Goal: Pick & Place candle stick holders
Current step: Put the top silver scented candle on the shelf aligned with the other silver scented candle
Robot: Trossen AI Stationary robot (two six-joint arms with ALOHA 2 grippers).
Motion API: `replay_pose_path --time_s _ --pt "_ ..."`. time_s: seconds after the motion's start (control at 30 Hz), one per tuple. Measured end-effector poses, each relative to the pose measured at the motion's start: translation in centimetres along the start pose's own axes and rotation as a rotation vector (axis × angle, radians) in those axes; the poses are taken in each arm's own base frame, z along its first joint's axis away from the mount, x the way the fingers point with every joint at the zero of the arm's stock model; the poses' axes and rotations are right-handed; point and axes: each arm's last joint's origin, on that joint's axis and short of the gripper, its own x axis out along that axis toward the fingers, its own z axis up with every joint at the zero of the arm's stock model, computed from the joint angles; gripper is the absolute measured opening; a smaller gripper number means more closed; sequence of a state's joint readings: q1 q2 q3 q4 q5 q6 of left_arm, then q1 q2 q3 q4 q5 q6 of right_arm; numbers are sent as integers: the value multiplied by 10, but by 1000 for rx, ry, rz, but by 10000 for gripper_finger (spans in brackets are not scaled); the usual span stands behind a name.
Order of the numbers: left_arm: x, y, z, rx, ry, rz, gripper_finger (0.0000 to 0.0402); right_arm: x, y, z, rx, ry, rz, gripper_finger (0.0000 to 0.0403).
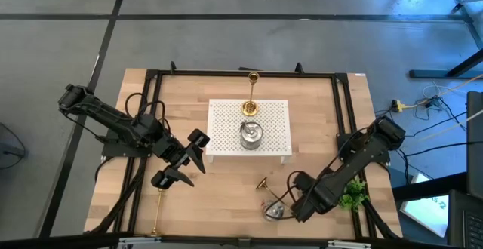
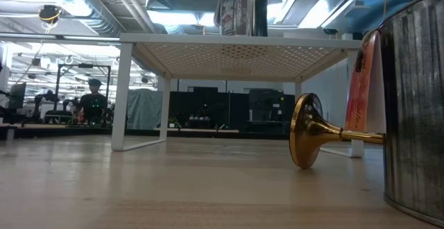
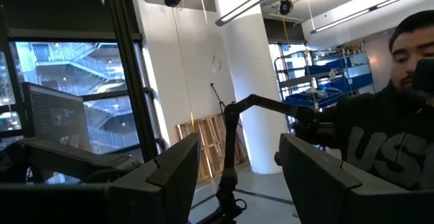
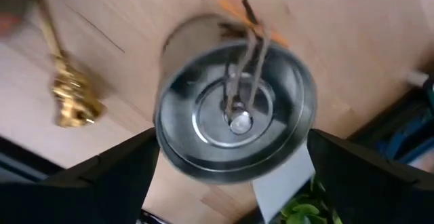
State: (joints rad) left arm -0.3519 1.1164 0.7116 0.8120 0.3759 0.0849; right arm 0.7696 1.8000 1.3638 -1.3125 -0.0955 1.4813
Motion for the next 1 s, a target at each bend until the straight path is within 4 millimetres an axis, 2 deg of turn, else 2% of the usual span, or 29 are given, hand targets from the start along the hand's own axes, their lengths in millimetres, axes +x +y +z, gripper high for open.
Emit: replay_pose_path --time_s 0.1,0.5,1.0 --pt "0 0 0 0 0 0 198 8 -2 0 3 23 -17 374" --pt "0 0 0 8 0 1 198 22 0 3 -11 -31 16 374" --pt "0 0 0 8 0 1 198 22 1 6 -45 -72 21 374"
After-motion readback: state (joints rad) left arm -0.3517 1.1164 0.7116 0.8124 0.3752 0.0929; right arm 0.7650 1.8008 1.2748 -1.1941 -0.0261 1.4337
